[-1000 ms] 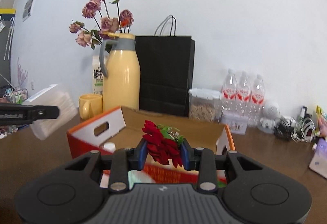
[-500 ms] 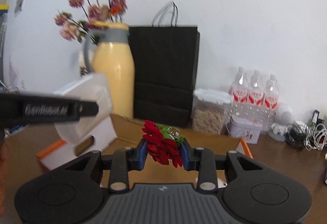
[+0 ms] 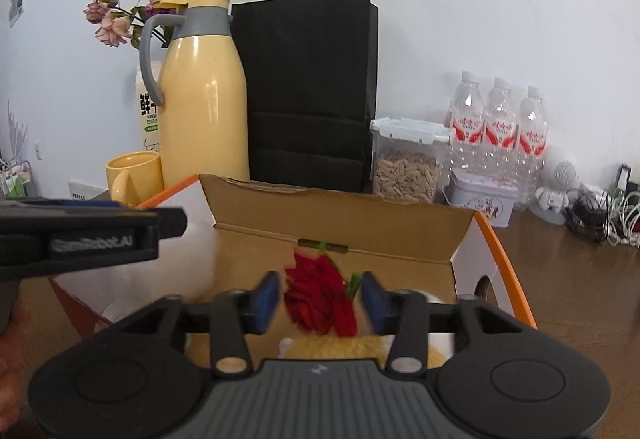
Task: Organize objects
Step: 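Carry the container and rose into the cardboard box and open both grippers, then withdraw both grippers from the box toward the remaining table items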
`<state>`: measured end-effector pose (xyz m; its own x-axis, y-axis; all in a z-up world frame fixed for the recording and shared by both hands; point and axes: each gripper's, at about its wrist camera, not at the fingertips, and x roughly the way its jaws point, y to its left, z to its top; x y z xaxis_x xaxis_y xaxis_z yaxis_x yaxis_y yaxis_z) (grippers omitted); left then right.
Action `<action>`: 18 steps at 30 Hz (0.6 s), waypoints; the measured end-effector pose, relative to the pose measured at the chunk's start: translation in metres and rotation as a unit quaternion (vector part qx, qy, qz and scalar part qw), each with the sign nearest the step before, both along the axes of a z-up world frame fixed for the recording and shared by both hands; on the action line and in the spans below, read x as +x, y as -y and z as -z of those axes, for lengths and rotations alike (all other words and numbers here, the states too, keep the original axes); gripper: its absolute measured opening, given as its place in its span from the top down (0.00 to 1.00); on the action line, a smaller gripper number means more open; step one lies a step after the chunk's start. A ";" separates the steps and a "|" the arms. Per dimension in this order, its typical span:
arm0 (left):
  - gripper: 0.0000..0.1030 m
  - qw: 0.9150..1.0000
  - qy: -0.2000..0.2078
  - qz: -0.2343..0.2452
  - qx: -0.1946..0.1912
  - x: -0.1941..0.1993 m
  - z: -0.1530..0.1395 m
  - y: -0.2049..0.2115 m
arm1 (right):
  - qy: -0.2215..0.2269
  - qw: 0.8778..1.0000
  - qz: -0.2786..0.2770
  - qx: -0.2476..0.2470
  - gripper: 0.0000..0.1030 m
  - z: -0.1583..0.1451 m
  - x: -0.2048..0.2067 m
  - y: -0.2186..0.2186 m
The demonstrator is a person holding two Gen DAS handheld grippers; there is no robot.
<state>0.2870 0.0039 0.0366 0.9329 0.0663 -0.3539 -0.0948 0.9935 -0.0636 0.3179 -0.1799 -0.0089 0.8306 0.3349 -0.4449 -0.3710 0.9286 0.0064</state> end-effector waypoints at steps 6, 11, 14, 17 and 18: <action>0.00 1.000 0.007 -0.008 -0.009 -0.005 -0.006 -0.004 | 0.010 1.000 0.012 0.016 0.00 -0.004 -0.007 0.010; 0.00 1.000 0.014 -0.010 -0.010 -0.011 -0.009 -0.005 | 0.020 1.000 0.012 0.018 0.00 -0.010 -0.015 0.014; 0.00 1.000 0.024 -0.005 -0.009 -0.018 -0.013 -0.005 | 0.028 0.999 0.012 0.021 0.00 -0.014 -0.021 0.016; 0.00 0.999 0.038 0.003 -0.011 -0.028 -0.018 -0.004 | 0.034 0.999 0.013 0.024 0.00 -0.018 -0.027 0.019; 0.00 0.999 0.045 0.006 -0.012 -0.032 -0.020 -0.004 | 0.036 0.999 0.013 0.024 0.00 -0.019 -0.029 0.020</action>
